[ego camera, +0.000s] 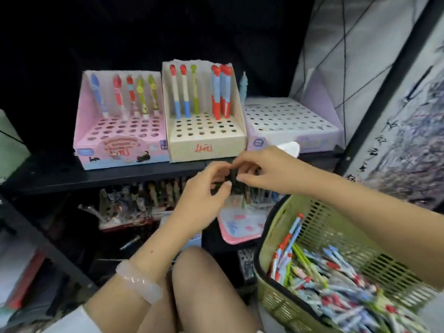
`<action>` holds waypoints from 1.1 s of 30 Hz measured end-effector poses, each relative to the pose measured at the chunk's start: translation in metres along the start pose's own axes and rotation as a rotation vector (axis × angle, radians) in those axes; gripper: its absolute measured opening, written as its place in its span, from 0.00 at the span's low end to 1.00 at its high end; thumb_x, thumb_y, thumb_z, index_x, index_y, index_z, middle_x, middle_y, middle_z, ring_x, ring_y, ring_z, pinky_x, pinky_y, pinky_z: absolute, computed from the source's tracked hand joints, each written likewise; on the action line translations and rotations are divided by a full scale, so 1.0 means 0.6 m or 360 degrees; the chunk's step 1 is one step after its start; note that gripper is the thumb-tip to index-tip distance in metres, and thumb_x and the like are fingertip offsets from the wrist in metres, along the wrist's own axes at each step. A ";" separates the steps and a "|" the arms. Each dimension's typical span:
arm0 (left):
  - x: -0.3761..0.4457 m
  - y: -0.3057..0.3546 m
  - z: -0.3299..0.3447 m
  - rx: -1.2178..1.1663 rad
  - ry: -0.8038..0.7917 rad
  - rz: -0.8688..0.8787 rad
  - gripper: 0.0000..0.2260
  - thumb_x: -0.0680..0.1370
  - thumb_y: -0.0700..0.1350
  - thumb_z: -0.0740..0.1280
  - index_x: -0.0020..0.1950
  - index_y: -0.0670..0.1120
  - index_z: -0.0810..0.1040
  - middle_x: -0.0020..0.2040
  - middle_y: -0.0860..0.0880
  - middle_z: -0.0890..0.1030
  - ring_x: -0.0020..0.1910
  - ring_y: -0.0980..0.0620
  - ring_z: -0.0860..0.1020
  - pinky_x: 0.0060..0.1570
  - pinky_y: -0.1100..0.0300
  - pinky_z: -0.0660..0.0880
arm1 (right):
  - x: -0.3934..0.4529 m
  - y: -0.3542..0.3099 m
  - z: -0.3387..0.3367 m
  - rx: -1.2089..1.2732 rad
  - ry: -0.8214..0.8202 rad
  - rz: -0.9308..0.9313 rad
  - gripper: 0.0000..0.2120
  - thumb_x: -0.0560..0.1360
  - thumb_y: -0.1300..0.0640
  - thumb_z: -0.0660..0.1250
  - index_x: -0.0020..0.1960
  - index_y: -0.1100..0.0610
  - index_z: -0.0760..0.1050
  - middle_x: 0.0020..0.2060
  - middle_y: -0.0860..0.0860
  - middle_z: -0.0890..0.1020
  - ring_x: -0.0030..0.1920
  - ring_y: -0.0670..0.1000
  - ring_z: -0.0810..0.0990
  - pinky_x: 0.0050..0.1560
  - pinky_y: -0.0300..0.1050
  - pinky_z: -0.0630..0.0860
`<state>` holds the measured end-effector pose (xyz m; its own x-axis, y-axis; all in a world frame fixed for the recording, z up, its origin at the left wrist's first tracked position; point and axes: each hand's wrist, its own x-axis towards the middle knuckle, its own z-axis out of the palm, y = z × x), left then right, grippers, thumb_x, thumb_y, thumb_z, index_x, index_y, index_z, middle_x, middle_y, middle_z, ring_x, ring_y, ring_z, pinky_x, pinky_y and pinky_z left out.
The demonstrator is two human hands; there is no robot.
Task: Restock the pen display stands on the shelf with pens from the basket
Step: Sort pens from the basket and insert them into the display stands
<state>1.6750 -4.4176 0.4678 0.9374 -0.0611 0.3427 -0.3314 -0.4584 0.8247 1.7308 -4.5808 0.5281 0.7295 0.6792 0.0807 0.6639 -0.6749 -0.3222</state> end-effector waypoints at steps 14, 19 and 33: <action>-0.028 -0.042 0.246 0.0504 -0.0866 0.0115 0.13 0.80 0.45 0.59 0.64 0.49 0.73 0.64 0.52 0.75 0.64 0.54 0.70 0.56 0.66 0.63 | -0.233 0.281 0.255 0.0325 -0.0703 0.1029 0.20 0.78 0.51 0.62 0.66 0.59 0.68 0.55 0.59 0.79 0.54 0.58 0.78 0.49 0.48 0.73; -0.032 -0.040 0.248 0.0455 -0.0791 0.0183 0.12 0.80 0.44 0.60 0.61 0.49 0.76 0.61 0.54 0.76 0.61 0.56 0.71 0.57 0.65 0.64 | -0.226 0.310 0.337 0.0431 -0.0619 0.1381 0.25 0.77 0.49 0.63 0.67 0.62 0.62 0.53 0.62 0.77 0.45 0.58 0.78 0.42 0.51 0.73; -0.034 -0.024 0.251 -0.0003 -0.0466 -0.0063 0.12 0.77 0.37 0.63 0.46 0.55 0.78 0.47 0.65 0.78 0.51 0.69 0.74 0.50 0.79 0.65 | -0.141 0.267 0.400 0.1893 0.0042 0.1921 0.13 0.74 0.57 0.66 0.54 0.64 0.72 0.45 0.59 0.75 0.44 0.55 0.75 0.43 0.47 0.71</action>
<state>1.6767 -4.5430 0.3811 0.9405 -0.2966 0.1658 -0.2936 -0.4638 0.8358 1.7359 -4.6768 0.2432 0.7010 -0.0358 -0.7123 -0.7052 -0.1838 -0.6848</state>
